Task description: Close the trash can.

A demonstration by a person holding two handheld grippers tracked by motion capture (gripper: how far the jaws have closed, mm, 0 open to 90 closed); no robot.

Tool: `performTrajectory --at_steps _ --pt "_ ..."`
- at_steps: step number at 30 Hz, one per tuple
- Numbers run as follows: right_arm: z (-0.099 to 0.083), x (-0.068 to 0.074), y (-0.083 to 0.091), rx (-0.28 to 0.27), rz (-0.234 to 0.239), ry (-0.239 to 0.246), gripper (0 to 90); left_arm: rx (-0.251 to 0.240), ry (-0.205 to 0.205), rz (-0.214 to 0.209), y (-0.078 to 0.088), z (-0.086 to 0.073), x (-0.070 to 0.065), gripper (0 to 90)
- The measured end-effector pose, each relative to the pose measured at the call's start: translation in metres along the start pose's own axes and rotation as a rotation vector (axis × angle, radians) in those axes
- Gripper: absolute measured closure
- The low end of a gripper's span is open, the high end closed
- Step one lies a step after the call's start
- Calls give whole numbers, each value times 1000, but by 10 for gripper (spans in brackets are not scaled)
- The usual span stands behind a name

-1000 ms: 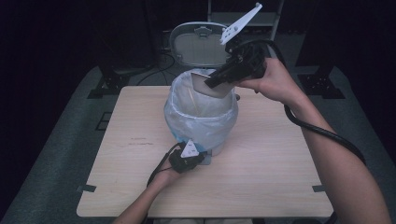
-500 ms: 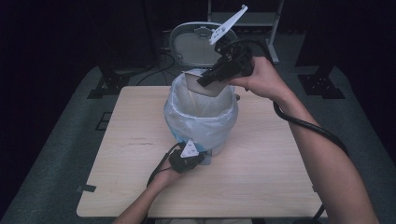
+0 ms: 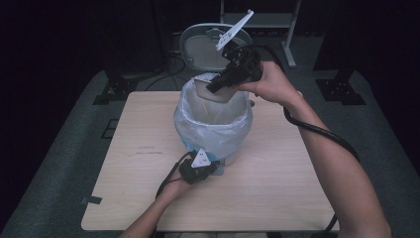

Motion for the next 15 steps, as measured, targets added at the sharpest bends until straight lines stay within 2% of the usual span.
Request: performTrajectory --at_steps 1,2,4,11,15 --pt "-2 -1 -1 11 -23 12 778 1 -2 1 0 0 0 866" --pt "-3 -3 -2 17 -44 15 694 1 -2 2 0 0 0 866" --pt "-9 -6 -3 25 -48 -10 694 -1 3 3 0 0 0 866" --pt "-29 -5 7 -5 -34 -27 680 -14 17 5 0 -1 0 866" --pt "-39 -2 15 -8 -43 -46 663 -11 15 5 0 -1 -1 866"
Point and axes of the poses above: each handheld gripper's, and its own axes: y roughly backward along the jaws, z roughly out of its top, x roughly to its left, the point moved 4 cm from there along -y, roughly forward along the jaws, and after that the axes turned 14 degrees about -x, right-handed, at the moved point
